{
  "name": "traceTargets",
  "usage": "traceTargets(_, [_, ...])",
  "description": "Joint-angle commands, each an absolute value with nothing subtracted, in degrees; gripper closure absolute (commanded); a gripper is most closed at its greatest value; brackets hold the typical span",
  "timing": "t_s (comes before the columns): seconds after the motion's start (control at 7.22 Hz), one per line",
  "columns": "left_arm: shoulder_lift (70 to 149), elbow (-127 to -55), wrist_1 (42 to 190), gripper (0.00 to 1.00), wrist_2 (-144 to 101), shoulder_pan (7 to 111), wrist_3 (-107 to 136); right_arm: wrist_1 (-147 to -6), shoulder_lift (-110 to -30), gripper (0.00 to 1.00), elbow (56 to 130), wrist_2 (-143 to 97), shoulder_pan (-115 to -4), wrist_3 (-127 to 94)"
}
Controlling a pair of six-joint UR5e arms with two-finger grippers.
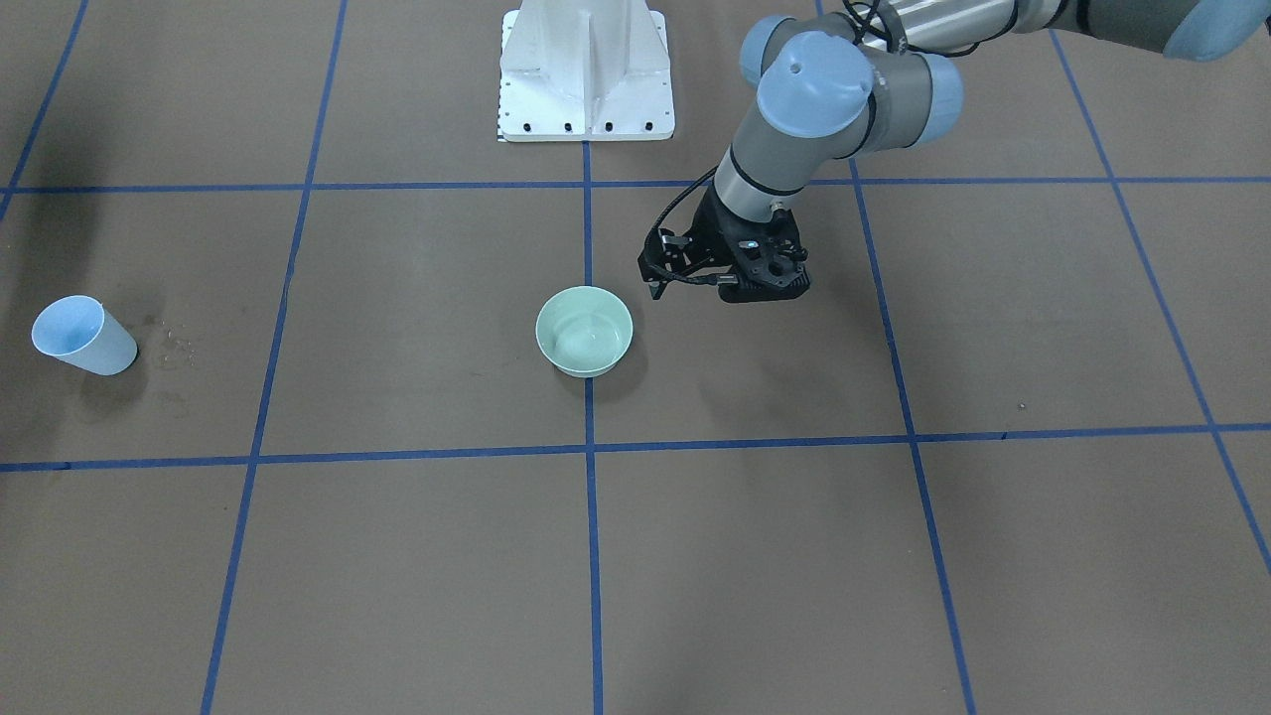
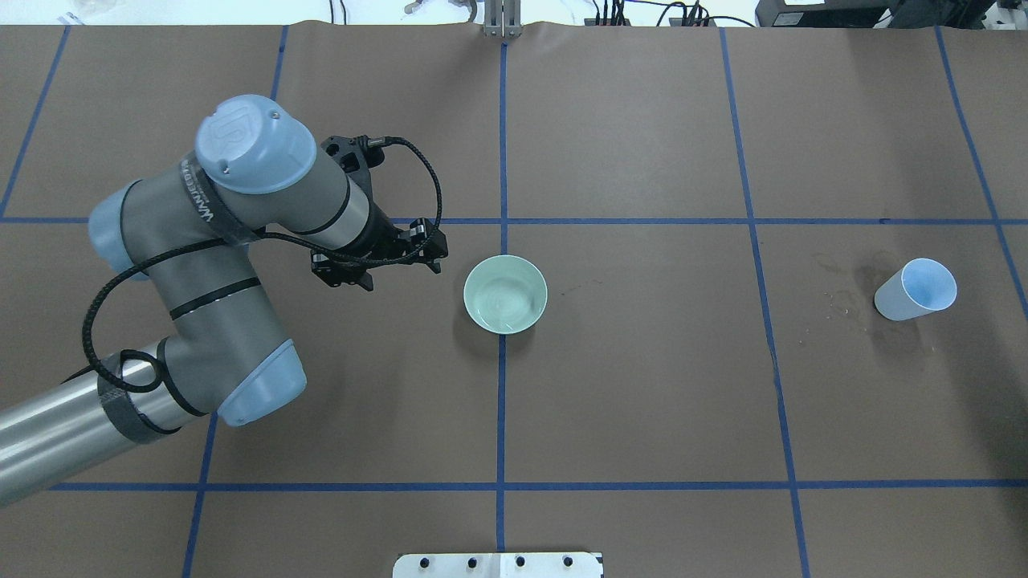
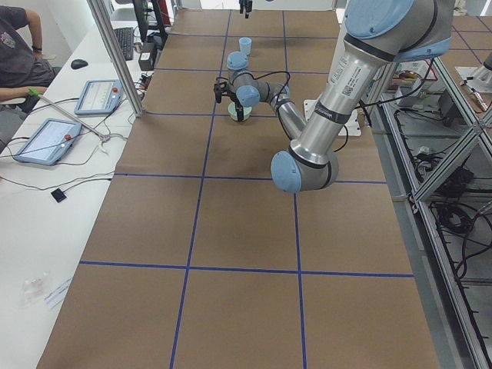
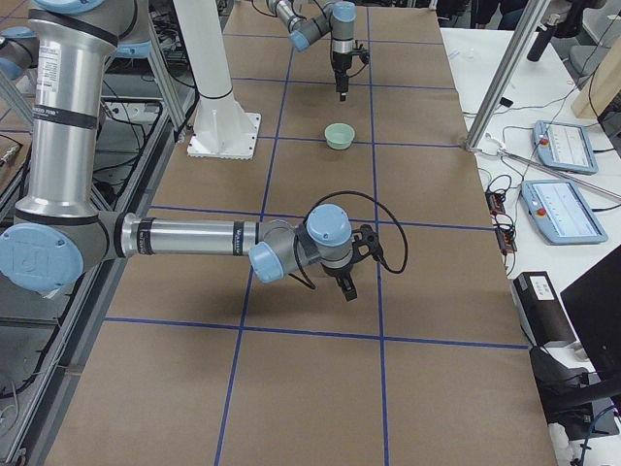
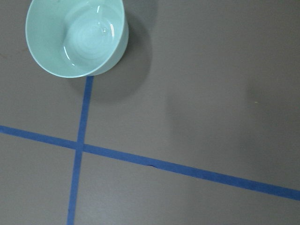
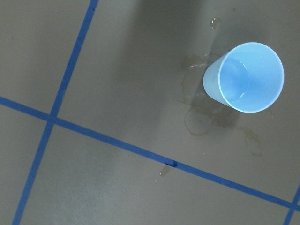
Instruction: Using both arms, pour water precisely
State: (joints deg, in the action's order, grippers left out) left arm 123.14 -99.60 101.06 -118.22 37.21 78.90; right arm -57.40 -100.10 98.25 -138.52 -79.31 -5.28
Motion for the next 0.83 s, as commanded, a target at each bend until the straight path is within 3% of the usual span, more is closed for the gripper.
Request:
traceTargets(0.0, [121.6, -100.7, 101.0, 0.0, -118.1, 37.6, 78.8, -33.7, -102.7, 0.01, 95.1, -137.6, -75.8, -14.3])
traceTargets(0.69, [121.6, -100.1, 101.0, 0.0, -117.9, 37.5, 78.8, -4.8, -106.7, 0.01, 90.0, -124.8, -62.5, -34.4])
